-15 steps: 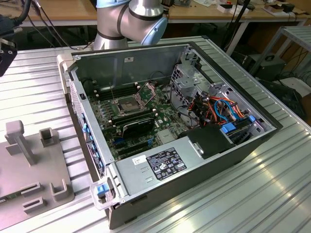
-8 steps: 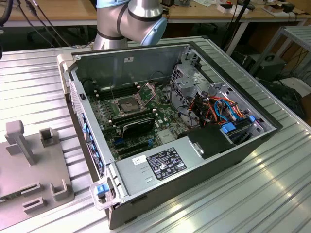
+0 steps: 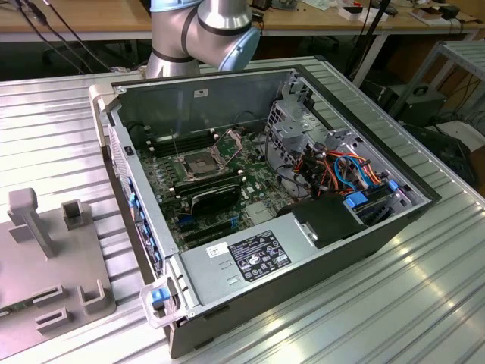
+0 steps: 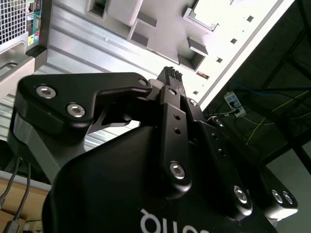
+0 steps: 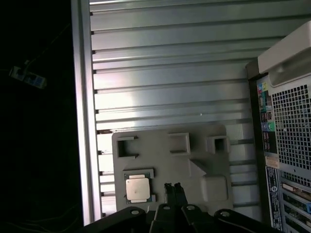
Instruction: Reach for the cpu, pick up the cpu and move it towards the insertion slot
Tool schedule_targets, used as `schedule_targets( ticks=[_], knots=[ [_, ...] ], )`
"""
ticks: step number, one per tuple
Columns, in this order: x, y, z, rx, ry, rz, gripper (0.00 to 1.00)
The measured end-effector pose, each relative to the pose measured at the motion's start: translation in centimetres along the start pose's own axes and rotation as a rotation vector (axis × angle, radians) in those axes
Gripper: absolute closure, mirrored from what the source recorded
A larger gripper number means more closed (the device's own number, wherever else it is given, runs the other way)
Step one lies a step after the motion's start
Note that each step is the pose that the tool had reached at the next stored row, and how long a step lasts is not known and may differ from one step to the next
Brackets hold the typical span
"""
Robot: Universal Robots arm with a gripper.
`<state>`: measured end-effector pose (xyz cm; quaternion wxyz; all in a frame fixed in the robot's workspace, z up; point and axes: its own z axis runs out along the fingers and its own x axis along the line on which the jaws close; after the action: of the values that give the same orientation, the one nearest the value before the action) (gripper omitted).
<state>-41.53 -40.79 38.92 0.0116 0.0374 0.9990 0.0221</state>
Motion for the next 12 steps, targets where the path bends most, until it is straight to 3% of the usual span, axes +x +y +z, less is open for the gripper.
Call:
schedule_targets(
  ticks=[12],
  knots=[
    [1.77,-0.15,0.39,0.001,0.0135,0.001,0.89]
  ],
)
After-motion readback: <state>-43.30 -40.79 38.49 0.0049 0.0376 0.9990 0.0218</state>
